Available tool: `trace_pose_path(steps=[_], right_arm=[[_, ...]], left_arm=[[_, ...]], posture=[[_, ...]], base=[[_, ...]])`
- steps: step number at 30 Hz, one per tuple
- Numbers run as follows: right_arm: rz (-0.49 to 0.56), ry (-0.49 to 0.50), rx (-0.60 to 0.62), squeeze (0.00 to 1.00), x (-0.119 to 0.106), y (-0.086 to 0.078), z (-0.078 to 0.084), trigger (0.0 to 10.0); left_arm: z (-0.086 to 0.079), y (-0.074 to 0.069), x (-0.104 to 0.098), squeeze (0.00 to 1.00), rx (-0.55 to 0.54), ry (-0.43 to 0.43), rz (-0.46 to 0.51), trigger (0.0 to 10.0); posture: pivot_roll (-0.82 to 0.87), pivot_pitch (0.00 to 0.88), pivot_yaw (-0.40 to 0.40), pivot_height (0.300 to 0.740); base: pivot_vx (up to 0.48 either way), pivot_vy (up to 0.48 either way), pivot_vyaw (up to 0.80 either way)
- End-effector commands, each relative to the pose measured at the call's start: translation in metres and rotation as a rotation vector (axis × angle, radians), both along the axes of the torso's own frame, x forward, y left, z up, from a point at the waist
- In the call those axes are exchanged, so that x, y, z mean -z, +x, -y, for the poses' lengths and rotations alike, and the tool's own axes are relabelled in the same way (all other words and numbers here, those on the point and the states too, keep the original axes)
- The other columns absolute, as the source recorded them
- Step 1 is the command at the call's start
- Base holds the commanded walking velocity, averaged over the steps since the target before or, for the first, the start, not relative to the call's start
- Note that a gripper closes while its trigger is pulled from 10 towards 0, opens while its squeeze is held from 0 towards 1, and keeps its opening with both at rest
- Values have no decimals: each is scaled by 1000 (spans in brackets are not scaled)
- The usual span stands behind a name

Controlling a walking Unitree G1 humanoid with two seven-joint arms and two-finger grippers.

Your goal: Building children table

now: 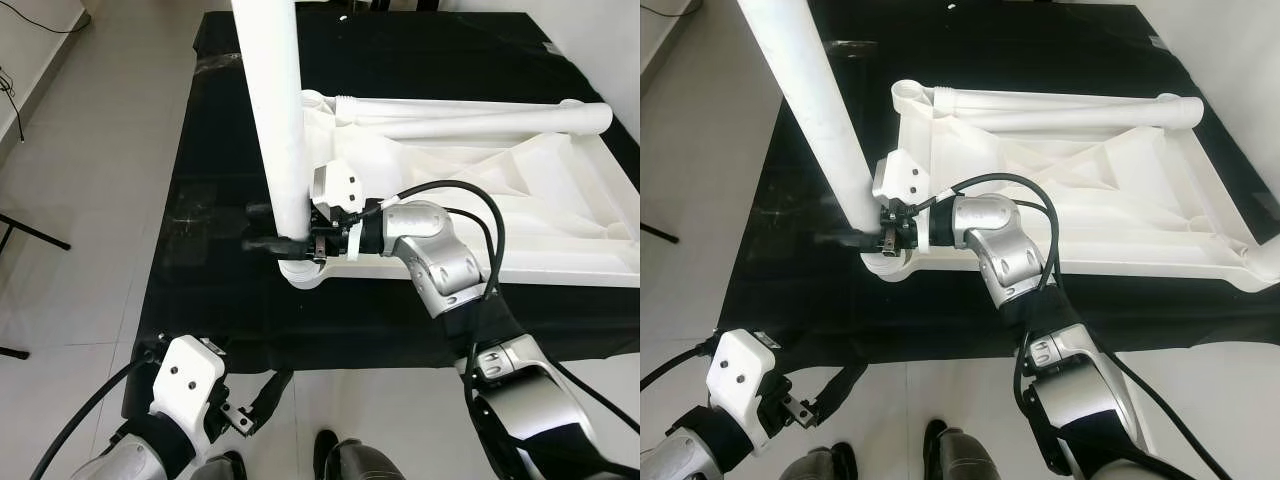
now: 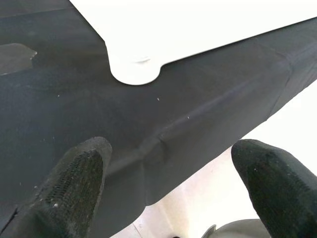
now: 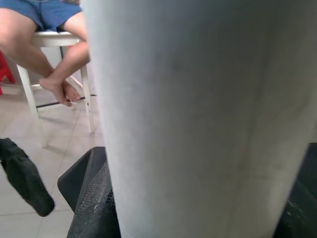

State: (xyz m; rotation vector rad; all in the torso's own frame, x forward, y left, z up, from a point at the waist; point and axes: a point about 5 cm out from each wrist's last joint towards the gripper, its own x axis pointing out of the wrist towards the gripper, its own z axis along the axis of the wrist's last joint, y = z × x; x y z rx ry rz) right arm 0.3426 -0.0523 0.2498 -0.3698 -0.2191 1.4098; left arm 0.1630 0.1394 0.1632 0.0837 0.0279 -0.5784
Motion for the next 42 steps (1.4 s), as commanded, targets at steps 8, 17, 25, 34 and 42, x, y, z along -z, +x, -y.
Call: trace_pose_path(steps=[8,17,25,34,42], right_arm=[[-66,-108,70,0,19,11,24,10000],[-14,-128,123,0,13,20,25,10000],[6,-121,146,0,6,25,28,10000],[46,-112,238,0,2,34,28,10000],[-20,52,281,0,-13,39,27,10000]], left_arm=[[1,-2,3,0,3,-5,-11,10000],[1,-3,3,0,5,-3,-8,10000],[1,-2,3,0,4,-3,-5,10000],[1,-2,2,0,5,-3,-3,10000],[1,-2,1,0,3,-5,-3,10000]], posture=[[-182,337,-92,740],[-182,338,-92,740],[-182,346,-92,740],[-181,351,-95,740],[-181,351,-94,740]], base=[[0,0,0],[0,0,0],[0,0,0],[0,0,0],[0,0,0]])
